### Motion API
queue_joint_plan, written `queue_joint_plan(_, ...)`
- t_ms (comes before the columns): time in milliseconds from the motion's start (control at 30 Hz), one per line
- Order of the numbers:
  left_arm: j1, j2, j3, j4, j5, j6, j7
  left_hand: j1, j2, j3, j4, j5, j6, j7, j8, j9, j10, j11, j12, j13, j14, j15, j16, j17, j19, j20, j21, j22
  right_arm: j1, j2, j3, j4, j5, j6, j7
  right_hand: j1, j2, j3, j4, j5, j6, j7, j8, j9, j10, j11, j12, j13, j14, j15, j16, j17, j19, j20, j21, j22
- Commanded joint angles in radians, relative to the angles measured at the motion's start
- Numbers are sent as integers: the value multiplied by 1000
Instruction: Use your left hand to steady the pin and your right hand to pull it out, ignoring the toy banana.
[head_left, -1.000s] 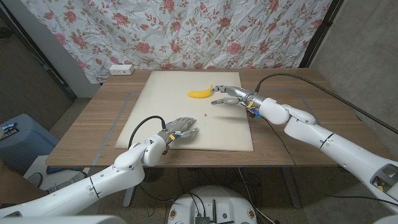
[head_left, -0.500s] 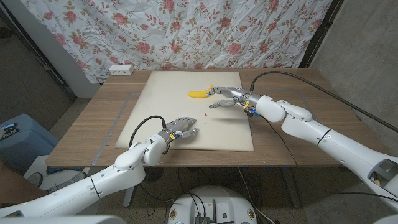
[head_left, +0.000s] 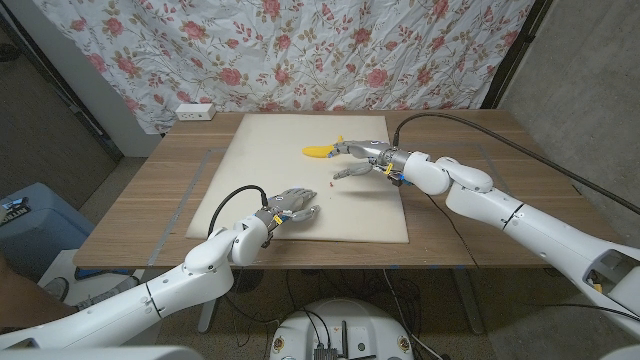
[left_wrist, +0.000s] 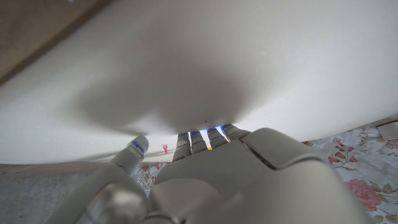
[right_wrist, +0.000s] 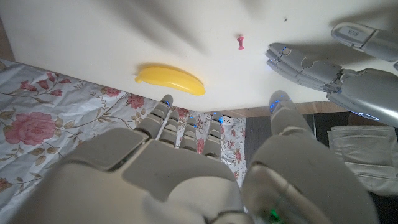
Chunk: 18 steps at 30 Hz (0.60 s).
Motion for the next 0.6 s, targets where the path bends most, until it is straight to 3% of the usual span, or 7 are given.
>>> queue_joint_plan(33,1,-1,-2,3,1,-8,-2,9,132,7,1,4,13,-3,6,3,2,-1,7,2,3,-53,6,1,8,-65,5,3,28,17,-36,-4,-99,-37,27,19,-8,9,0,3,14,-4,10,3,-7,-6,3,4,8,3,9,-1,7,-6,4,2)
queue_joint_plan(600,3,-1,-2,2,3,-13,-5,9,131,14,0,4,21,-3,8,3,-2,-1,5,2,4,-51,6,1,9,-66,5,3,62,54,-81,26,-161,-74,63,63,-22,13,8,-6,51,-24,28,7,-45,-5,-5,5,-11,2,7,-1,-5,-1,-2,3)
